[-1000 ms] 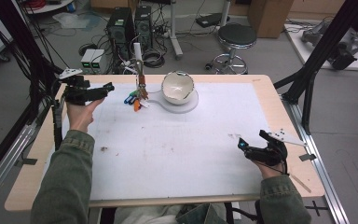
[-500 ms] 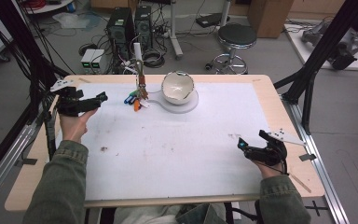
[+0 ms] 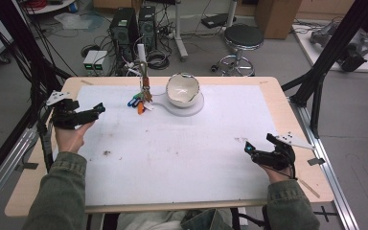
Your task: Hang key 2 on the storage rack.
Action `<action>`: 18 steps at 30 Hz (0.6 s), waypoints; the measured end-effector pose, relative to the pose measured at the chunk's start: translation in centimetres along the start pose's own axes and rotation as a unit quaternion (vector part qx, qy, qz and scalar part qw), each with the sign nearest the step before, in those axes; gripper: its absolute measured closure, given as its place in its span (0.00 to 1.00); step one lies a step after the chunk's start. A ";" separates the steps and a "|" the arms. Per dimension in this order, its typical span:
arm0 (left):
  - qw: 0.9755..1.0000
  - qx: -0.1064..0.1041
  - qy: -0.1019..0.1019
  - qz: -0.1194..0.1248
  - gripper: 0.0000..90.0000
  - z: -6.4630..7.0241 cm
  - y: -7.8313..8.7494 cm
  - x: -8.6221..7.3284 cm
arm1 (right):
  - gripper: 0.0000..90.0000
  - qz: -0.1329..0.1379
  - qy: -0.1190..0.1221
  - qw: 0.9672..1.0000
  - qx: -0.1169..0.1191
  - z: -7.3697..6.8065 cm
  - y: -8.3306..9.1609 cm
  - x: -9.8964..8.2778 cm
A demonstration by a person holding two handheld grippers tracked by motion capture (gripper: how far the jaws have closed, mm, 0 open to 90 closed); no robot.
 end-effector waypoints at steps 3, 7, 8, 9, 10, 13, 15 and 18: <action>1.000 0.000 0.003 0.001 0.02 -0.3 0.4 -0.2 | 0.01 0.001 0.001 1.000 -0.001 0.0 0.0 0.0; 1.000 0.006 0.012 0.006 0.02 -1.0 1.1 -0.5 | 0.01 -0.003 0.000 1.000 0.000 0.0 0.0 -0.1; 1.000 0.008 0.014 0.007 0.02 -1.1 1.3 -0.6 | 0.01 -0.003 0.001 1.000 0.001 0.0 -0.1 -0.1; 1.000 0.011 0.013 0.006 0.02 -1.3 1.4 -0.7 | 0.01 -0.004 0.001 1.000 0.001 0.0 -0.1 -0.1; 1.000 0.015 0.013 0.006 0.02 -1.4 1.6 -0.8 | 0.01 -0.003 0.003 1.000 0.001 0.0 -0.1 -0.1; 1.000 0.020 0.015 0.007 0.02 -1.8 2.2 -1.3 | 0.01 -0.002 0.000 1.000 -0.002 0.0 0.0 -0.1; 1.000 0.023 0.020 0.007 0.02 -2.0 2.7 -1.9 | 0.01 -0.002 0.000 1.000 -0.002 0.0 0.0 -0.1; 0.999 0.031 0.022 0.008 0.02 -2.4 3.3 -2.7 | 0.01 -0.002 0.001 1.000 -0.003 0.1 0.0 -0.1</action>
Point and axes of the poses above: each handheld gripper's, and its own axes: y roughly backward along the jaws, x roughly out of its top, z roughly to its right, the point moved 10 cm from there along -y, roughly forward along the jaws, and after that the axes turned 11 degrees about z, right-handed, at the moved point
